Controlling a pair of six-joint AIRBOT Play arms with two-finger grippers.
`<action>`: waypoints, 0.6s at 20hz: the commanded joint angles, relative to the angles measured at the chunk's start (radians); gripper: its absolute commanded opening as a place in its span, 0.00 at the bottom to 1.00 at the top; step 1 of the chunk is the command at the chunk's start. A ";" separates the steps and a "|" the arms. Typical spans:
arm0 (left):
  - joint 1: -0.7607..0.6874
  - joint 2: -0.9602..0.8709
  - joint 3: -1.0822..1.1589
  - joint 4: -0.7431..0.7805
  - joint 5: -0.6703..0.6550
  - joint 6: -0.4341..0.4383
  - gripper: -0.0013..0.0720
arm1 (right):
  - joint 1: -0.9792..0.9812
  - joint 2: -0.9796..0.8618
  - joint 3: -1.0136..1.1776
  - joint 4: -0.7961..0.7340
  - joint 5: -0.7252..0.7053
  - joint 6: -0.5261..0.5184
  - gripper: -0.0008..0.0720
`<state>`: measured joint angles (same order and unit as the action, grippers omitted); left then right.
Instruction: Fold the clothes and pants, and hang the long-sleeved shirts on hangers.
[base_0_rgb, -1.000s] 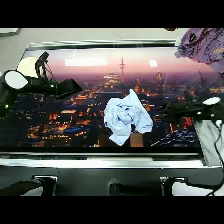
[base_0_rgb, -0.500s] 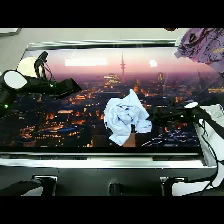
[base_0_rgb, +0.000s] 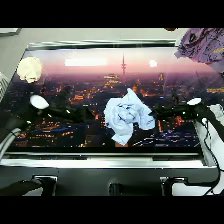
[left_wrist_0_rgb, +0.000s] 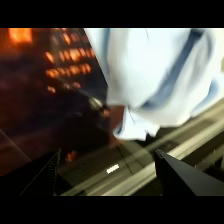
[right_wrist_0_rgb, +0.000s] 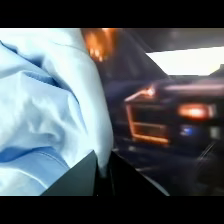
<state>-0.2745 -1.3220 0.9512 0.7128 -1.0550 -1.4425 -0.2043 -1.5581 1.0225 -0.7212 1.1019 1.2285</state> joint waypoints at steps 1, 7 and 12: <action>-0.142 -0.046 -0.107 -0.147 0.097 0.082 0.88 | 0.001 0.016 0.003 0.003 -0.007 0.014 0.06; -0.289 -0.167 -0.097 -0.269 0.159 0.107 0.87 | 0.001 0.016 0.003 0.003 0.000 0.014 0.06; -0.301 -0.184 -0.097 -0.306 0.213 0.116 0.87 | 0.001 0.016 0.003 0.003 0.005 0.014 0.06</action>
<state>-0.5598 -1.4914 0.8562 0.4393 -0.8818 -1.3373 -0.2039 -1.5433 1.0241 -0.7181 1.1023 1.2419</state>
